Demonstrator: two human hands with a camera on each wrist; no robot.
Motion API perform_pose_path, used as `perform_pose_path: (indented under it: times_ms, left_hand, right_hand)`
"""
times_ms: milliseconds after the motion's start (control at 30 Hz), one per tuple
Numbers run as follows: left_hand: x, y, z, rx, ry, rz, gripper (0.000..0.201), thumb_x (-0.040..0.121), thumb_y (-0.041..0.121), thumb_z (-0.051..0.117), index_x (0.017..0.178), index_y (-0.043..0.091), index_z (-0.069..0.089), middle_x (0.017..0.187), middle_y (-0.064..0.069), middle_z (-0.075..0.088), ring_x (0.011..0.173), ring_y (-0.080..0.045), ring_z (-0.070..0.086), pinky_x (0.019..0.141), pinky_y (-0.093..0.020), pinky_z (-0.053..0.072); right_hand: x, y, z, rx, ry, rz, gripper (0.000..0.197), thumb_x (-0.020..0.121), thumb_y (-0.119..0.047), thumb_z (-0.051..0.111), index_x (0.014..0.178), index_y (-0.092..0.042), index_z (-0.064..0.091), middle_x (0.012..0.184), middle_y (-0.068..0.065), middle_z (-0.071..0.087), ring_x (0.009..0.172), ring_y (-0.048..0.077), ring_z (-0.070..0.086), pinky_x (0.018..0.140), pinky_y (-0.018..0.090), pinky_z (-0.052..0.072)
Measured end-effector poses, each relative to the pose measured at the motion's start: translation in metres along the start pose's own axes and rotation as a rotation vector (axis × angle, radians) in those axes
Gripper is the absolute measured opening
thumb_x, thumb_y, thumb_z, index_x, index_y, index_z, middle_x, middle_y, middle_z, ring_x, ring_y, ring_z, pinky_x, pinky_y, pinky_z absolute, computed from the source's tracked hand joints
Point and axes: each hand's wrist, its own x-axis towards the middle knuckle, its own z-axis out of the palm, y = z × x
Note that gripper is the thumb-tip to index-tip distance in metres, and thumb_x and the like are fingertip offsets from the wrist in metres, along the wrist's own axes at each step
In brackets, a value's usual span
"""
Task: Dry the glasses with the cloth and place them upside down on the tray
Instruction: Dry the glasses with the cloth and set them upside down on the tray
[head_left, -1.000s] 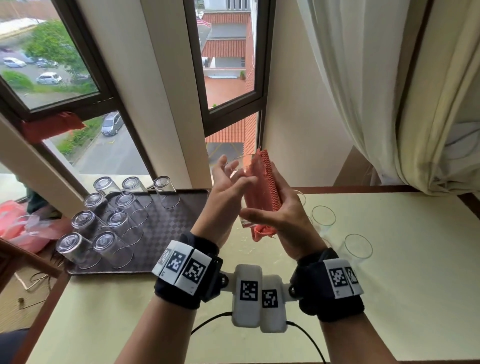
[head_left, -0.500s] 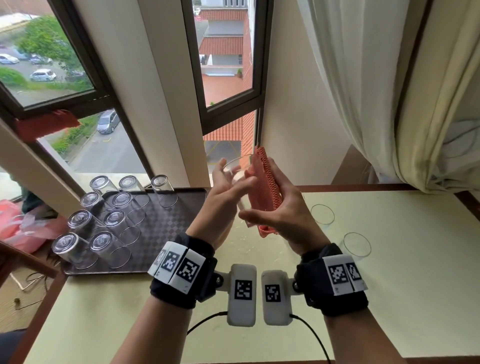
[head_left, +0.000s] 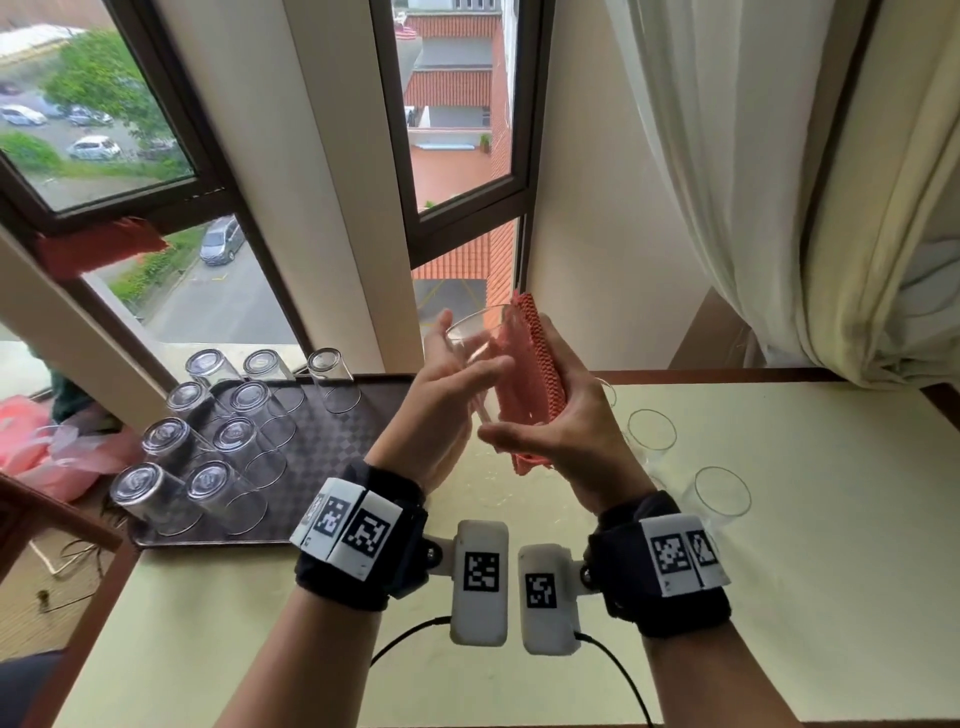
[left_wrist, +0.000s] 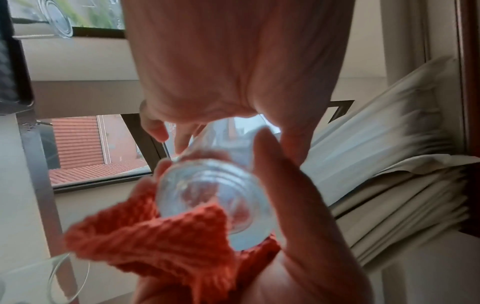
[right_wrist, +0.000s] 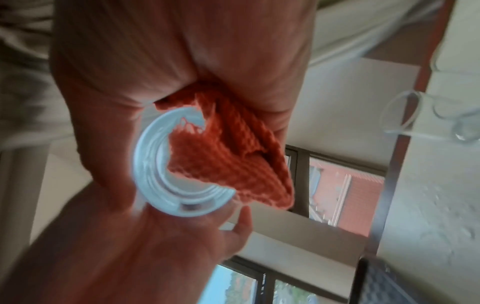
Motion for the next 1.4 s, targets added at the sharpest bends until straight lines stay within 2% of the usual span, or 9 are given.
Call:
perform_pose_path:
  times_ms: [67, 233, 367, 500, 733, 933, 1100, 1233, 1400]
  left_hand:
    - [0.001, 0.001, 0.001, 0.046, 0.005, -0.007, 0.115, 0.075, 0.023, 0.075, 0.157, 0.019, -0.005, 0.150, -0.011, 0.043, 0.120, -0.012, 0.057, 0.082, -0.019, 0.056]
    - [-0.004, -0.001, 0.005, 0.017, 0.011, -0.009, 0.103, 0.080, 0.030, 0.074, 0.155, 0.012, 0.007, 0.144, -0.010, 0.055, 0.133, -0.023, 0.054, 0.112, -0.047, 0.043]
    - [-0.006, -0.003, 0.001, 0.021, 0.014, 0.002, 0.089, 0.089, 0.013, 0.067, 0.155, 0.015, 0.007, 0.145, -0.007, 0.050, 0.117, -0.012, 0.062, 0.085, -0.018, 0.055]
    - [-0.006, 0.001, 0.001, 0.021, 0.065, -0.030, 0.103, 0.085, 0.013, 0.070, 0.156, 0.018, -0.004, 0.152, -0.014, 0.039, 0.127, -0.020, 0.052, 0.070, -0.015, 0.056]
    - [-0.012, -0.001, 0.000, -0.034, -0.035, -0.018, 0.099, 0.078, 0.032, 0.072, 0.154, 0.012, 0.012, 0.147, -0.015, 0.051, 0.137, -0.026, 0.049, 0.118, -0.052, 0.033]
    - [-0.013, 0.007, 0.002, 0.039, 0.070, 0.000, 0.118, 0.078, 0.013, 0.080, 0.156, 0.016, -0.009, 0.138, -0.001, 0.058, 0.120, -0.013, 0.059, 0.087, -0.021, 0.054]
    - [-0.019, 0.010, 0.009, -0.008, -0.005, 0.032, 0.044, 0.087, 0.021, 0.066, 0.129, 0.027, 0.055, 0.127, -0.011, 0.062, 0.116, -0.018, 0.065, 0.089, -0.029, 0.056]
    - [-0.020, 0.011, 0.007, -0.007, -0.017, 0.020, 0.086, 0.081, 0.028, 0.069, 0.151, 0.009, 0.024, 0.141, -0.019, 0.053, 0.128, -0.027, 0.057, 0.103, -0.037, 0.051]
    - [-0.019, 0.012, 0.002, 0.026, 0.067, -0.002, 0.109, 0.077, 0.013, 0.074, 0.155, 0.015, -0.002, 0.145, -0.013, 0.050, 0.122, -0.017, 0.059, 0.080, -0.019, 0.056]
  right_hand:
    - [0.001, 0.003, 0.001, 0.002, -0.031, 0.009, 0.114, 0.064, -0.022, 0.088, 0.157, -0.026, 0.023, 0.148, 0.001, 0.050, 0.132, 0.020, 0.054, 0.105, 0.051, 0.050]
    - [0.000, 0.000, -0.005, 0.189, -0.096, 0.060, 0.093, 0.068, 0.001, 0.077, 0.150, -0.021, 0.038, 0.131, 0.014, 0.061, 0.118, 0.035, 0.063, 0.093, 0.054, 0.055]
    - [0.000, -0.002, 0.001, 0.040, -0.044, 0.025, 0.104, 0.065, -0.012, 0.085, 0.154, -0.023, 0.032, 0.138, 0.007, 0.058, 0.125, 0.026, 0.060, 0.100, 0.051, 0.053]
    - [-0.003, 0.001, 0.008, -0.115, -0.028, -0.041, 0.115, 0.066, -0.023, 0.086, 0.159, -0.025, 0.018, 0.153, -0.001, 0.043, 0.136, 0.017, 0.049, 0.106, 0.043, 0.049]
    - [-0.004, -0.003, -0.001, 0.178, -0.086, 0.064, 0.099, 0.065, -0.005, 0.082, 0.151, -0.022, 0.037, 0.128, 0.006, 0.064, 0.117, 0.030, 0.064, 0.091, 0.046, 0.057]
    - [-0.004, -0.003, 0.009, -0.037, -0.037, -0.029, 0.114, 0.065, -0.020, 0.087, 0.158, -0.024, 0.020, 0.148, 0.000, 0.050, 0.132, 0.017, 0.054, 0.104, 0.047, 0.051]
    - [-0.005, -0.005, 0.008, 0.191, -0.104, 0.043, 0.100, 0.066, -0.007, 0.082, 0.152, -0.021, 0.034, 0.136, 0.012, 0.058, 0.123, 0.030, 0.061, 0.099, 0.051, 0.053]
    - [-0.007, -0.006, 0.008, 0.181, -0.050, 0.052, 0.098, 0.065, -0.008, 0.084, 0.151, -0.022, 0.037, 0.131, 0.009, 0.063, 0.120, 0.029, 0.063, 0.098, 0.052, 0.053]
    - [-0.006, -0.005, 0.013, -0.033, -0.049, -0.012, 0.116, 0.066, -0.016, 0.088, 0.159, -0.023, 0.019, 0.150, 0.001, 0.047, 0.134, 0.018, 0.052, 0.105, 0.051, 0.049]
